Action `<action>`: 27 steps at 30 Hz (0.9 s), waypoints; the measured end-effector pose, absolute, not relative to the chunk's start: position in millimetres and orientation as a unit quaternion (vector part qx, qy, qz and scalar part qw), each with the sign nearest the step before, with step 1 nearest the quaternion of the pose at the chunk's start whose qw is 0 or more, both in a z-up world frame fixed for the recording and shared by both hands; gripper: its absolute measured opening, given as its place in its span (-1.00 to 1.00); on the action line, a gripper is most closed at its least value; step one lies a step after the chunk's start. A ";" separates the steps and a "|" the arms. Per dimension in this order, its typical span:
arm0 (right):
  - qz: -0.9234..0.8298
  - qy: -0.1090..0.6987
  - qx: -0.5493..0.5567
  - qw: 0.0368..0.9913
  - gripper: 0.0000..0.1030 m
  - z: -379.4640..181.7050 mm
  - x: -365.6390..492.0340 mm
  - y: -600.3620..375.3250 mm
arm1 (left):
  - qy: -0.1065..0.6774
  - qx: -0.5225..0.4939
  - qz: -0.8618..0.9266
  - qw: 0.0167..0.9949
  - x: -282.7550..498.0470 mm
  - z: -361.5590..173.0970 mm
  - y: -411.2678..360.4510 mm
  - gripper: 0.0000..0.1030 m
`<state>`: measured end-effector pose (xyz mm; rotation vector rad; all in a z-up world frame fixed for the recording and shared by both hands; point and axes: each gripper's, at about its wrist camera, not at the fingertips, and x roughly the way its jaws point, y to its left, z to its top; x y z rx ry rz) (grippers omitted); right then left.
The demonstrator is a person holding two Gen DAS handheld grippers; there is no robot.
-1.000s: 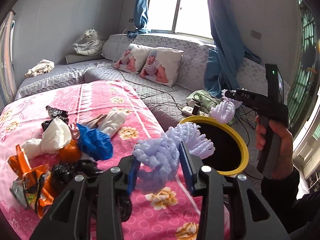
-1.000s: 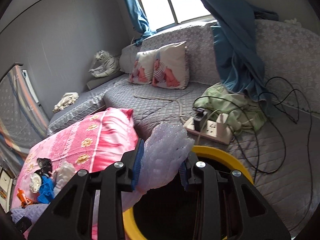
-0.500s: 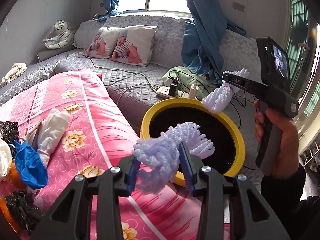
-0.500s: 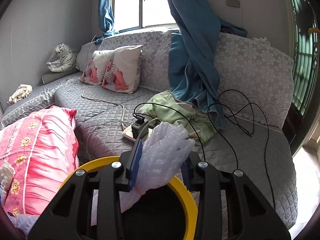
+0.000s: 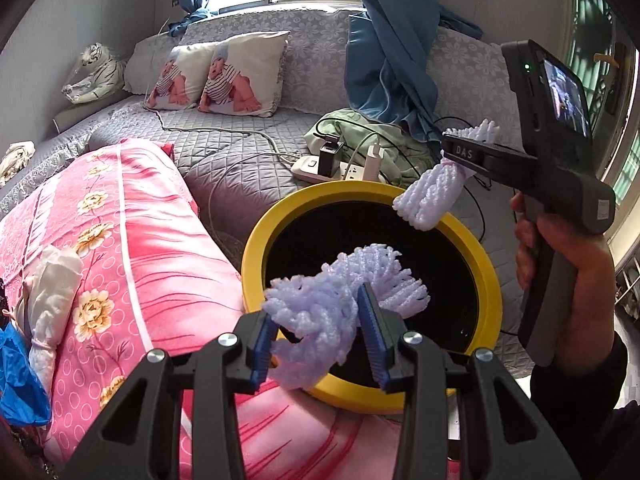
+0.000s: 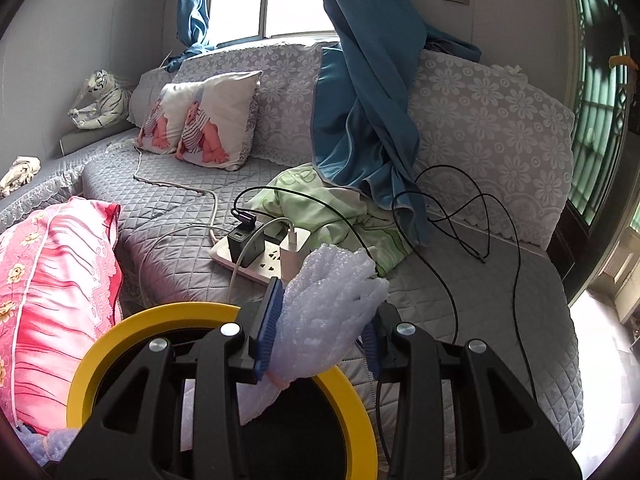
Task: Collect trash
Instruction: 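Carry the foam net with the left tool over the yellow bin, then open the left tool to drop the foam net into the bin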
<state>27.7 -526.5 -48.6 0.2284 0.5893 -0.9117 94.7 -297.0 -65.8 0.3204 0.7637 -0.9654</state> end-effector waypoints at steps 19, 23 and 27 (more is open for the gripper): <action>-0.441 0.255 0.114 0.853 0.07 -35.7 17.6 -524.7 | 0.341 0.092 -0.399 0.847 112.5 -46.5 -267.1 0.55; -0.415 0.247 0.123 0.867 0.07 -27.4 14.8 -516.8 | 0.334 0.069 -0.386 0.857 115.4 -30.2 -246.7 0.60; -0.371 0.229 0.134 0.890 0.09 -14.5 10.9 -500.9 | 0.307 0.054 -0.356 0.881 115.6 -7.6 -217.6 0.77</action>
